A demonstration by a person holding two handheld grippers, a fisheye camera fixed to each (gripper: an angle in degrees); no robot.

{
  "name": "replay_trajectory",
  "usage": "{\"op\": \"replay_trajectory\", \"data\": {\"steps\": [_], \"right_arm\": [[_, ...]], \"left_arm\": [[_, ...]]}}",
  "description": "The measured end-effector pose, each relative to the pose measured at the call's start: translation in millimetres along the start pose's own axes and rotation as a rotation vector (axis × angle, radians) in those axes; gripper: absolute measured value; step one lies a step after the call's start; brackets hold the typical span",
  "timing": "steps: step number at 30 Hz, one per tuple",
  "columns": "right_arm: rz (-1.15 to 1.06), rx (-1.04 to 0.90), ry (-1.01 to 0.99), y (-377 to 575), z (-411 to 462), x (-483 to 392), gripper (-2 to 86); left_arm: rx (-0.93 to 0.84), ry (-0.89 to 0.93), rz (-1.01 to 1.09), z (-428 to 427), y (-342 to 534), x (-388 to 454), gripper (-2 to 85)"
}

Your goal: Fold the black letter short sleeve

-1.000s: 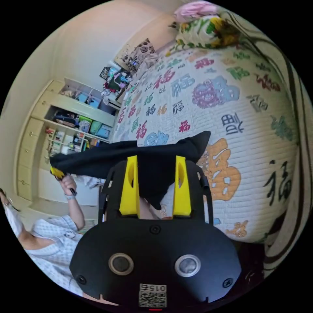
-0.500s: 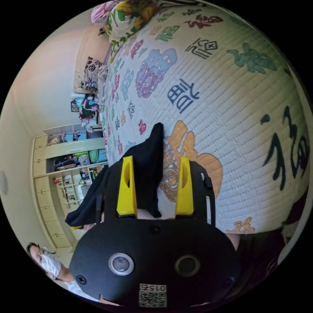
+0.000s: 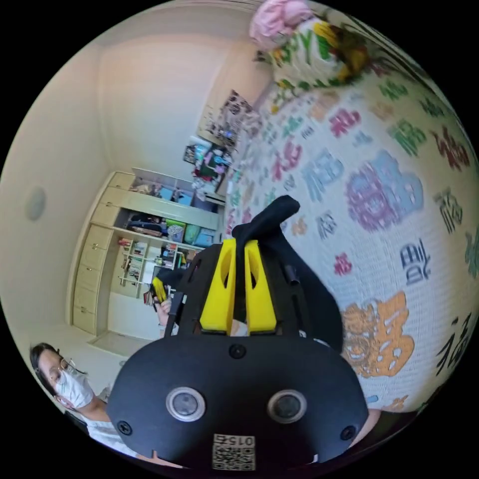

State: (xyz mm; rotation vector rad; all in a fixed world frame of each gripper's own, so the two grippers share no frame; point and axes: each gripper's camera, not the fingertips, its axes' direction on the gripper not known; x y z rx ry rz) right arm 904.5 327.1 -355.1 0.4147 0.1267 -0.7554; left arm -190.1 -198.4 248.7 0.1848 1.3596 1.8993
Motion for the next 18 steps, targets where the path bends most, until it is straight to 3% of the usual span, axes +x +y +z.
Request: {"op": "replay_trajectory", "data": {"steps": [5,9,12,16,18], "right_arm": [[-0.338,0.037,0.087,-4,-16,-90,1.7],[-0.433,0.023,0.164,29,-8,-85,1.8],[-0.35,-0.011,0.193,62,12,-32,1.9],[-0.01,-0.187,0.325,109,57,75,2.3],[0.167,-0.186,0.356,128,62,108,1.8]], "left_arm": [[0.043,-0.002,0.146,-20,-33,4,-1.0],[-0.04,-0.055,0.112,-35,-10,-34,-0.9],[-0.114,-0.137,-0.039,-45,28,-96,-0.9],[-0.139,-0.221,-0.384,-62,97,-196,-0.9],[-0.142,-0.26,-0.464,-69,117,-218,-0.8]]}}
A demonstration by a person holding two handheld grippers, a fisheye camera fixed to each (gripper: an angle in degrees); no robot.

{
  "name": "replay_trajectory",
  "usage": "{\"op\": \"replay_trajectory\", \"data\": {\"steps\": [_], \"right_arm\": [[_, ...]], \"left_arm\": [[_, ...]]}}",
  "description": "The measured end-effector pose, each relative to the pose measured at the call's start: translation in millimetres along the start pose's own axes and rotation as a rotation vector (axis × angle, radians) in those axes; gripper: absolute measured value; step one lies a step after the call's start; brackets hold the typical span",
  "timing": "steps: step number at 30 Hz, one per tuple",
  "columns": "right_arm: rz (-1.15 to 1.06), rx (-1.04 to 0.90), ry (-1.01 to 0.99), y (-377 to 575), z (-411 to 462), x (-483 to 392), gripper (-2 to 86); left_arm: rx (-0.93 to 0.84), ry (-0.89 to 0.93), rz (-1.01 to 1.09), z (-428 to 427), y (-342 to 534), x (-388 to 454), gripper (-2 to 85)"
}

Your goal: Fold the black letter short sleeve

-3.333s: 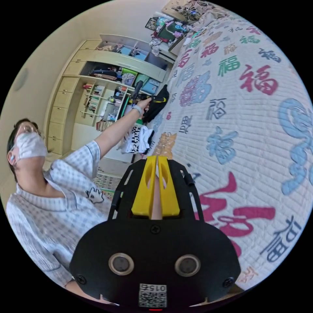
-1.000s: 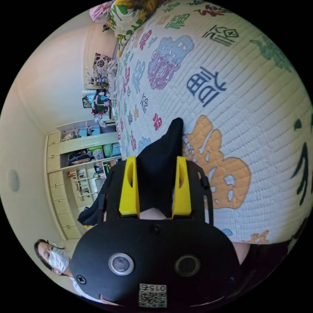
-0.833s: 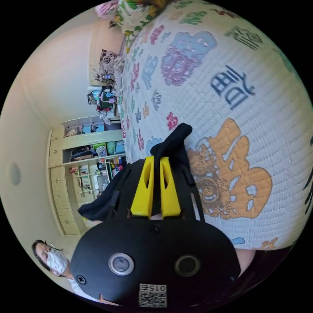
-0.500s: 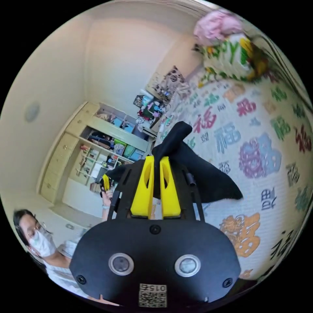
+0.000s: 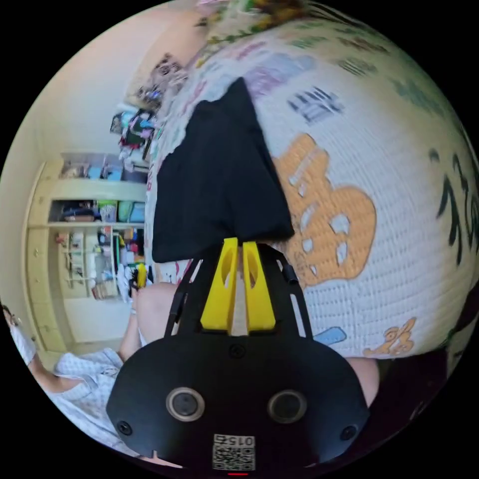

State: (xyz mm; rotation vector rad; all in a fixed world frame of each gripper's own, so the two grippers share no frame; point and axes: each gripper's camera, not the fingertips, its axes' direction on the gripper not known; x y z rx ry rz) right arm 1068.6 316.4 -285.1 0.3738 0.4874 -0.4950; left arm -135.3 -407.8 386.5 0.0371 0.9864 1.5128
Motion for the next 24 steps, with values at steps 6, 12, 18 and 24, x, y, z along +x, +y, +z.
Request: {"op": "replay_trajectory", "data": {"steps": [6,12,18,24], "right_arm": [[-0.087,0.182,-0.109,6,-10,-9,3.2],[-0.352,0.188,0.14,-62,24,-88,8.3],[-0.366,0.054,0.255,-134,104,-111,12.5],[-0.502,-0.01,0.306,-111,169,-154,1.9]], "left_arm": [[-0.063,-0.172,0.22,16,-38,25,1.5],[-0.248,-0.206,0.436,110,-91,68,7.3],[-0.328,-0.152,0.469,207,-89,76,8.6],[-0.343,-0.219,0.456,245,-87,79,10.9]]}}
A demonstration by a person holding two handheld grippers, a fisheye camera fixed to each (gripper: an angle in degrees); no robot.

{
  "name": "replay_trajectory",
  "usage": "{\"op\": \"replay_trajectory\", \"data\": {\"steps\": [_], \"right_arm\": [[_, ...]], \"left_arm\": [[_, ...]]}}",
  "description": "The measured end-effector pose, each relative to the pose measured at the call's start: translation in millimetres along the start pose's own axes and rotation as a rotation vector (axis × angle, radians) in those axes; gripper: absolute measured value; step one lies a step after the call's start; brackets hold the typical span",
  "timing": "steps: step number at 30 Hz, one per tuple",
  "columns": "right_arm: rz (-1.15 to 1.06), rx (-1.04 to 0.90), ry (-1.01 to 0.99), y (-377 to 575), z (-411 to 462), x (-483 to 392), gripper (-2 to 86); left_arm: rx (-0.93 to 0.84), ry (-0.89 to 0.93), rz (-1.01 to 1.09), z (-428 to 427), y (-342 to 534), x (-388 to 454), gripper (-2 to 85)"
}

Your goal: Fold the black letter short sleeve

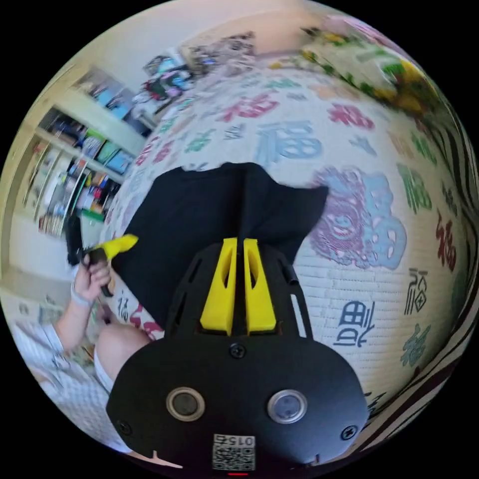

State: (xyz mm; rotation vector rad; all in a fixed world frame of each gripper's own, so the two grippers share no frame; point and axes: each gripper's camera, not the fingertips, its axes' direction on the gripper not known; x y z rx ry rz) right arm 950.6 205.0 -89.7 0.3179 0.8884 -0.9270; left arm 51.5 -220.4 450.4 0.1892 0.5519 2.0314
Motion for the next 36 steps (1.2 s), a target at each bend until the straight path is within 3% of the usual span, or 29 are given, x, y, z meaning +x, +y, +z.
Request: {"op": "replay_trajectory", "data": {"steps": [3,7,9,11,14,18,24,28,32,36], "right_arm": [[-0.292,0.031,0.0,32,1,-89,1.2],[-0.606,-0.004,0.145,84,42,-207,0.7],[-0.732,-0.006,0.208,104,66,-250,0.6],[-0.843,-0.026,0.265,124,97,-293,0.4],[-0.894,-0.043,0.304,138,120,-321,0.3],[-0.865,-0.091,0.275,138,133,-325,-0.1],[-0.61,-0.21,-0.017,115,141,-296,-0.5],[-0.51,-0.176,-0.075,98,142,-285,-0.1],[-0.601,-0.098,-0.151,52,146,-308,3.1],[-0.68,-0.144,-0.122,-8,186,-353,7.0]], "left_arm": [[0.08,-0.039,-0.008,-16,11,3,14.3],[0.129,-0.062,-0.012,-41,48,6,16.4],[0.143,-0.112,-0.05,-52,65,-2,14.6],[0.202,-0.067,-0.195,-71,92,-30,6.9],[0.316,0.098,-0.31,-95,134,-63,0.7],[0.331,0.074,-0.349,-98,171,-76,-0.5],[0.358,0.021,-0.329,-103,210,-71,0.2],[0.442,0.045,-0.412,-106,240,-92,5.3],[0.461,0.054,-0.454,-99,247,-107,7.2],[0.426,0.002,-0.465,-83,252,-104,4.4]]}}
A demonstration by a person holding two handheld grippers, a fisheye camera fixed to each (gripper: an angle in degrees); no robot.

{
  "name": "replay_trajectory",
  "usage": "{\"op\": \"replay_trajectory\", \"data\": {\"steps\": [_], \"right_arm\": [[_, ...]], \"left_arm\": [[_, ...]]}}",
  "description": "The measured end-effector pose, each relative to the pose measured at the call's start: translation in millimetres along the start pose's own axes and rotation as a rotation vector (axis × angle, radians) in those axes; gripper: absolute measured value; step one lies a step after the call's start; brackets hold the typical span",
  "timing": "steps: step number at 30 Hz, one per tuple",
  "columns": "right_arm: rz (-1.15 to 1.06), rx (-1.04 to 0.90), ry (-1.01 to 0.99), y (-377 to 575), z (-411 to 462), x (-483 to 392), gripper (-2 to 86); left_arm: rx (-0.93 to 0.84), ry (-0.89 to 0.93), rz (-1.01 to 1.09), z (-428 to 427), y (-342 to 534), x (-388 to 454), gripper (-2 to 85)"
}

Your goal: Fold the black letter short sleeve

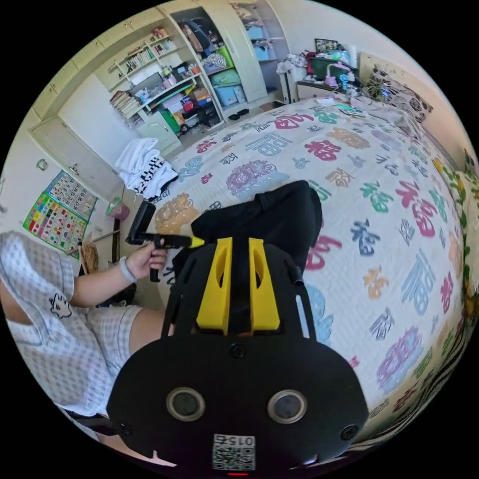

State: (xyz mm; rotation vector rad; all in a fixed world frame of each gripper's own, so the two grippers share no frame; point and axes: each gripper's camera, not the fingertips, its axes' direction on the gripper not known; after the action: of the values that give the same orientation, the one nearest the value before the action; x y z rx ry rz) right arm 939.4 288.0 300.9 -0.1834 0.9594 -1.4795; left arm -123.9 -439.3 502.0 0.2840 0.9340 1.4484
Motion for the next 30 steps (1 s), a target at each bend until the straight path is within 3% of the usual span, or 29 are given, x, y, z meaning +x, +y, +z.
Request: {"op": "replay_trajectory", "data": {"steps": [7,11,15,21,30], "right_arm": [[-0.13,-0.287,0.091,-130,114,-3,11.7],[-0.198,-0.486,0.152,-146,162,-21,11.2],[-0.237,-0.537,0.225,-144,177,-41,6.3],[-0.094,-0.367,0.091,-115,127,-49,4.5],[0.178,0.193,0.093,18,-85,-100,3.2]], "left_arm": [[0.005,-0.008,0.047,2,50,8,0.8],[-0.025,-0.013,0.105,7,82,20,0.7],[-0.048,-0.066,0.121,13,119,26,0.7],[-0.046,-0.124,0.128,26,181,31,-0.7],[-0.01,-0.253,0.672,1,257,180,-0.9]]}}
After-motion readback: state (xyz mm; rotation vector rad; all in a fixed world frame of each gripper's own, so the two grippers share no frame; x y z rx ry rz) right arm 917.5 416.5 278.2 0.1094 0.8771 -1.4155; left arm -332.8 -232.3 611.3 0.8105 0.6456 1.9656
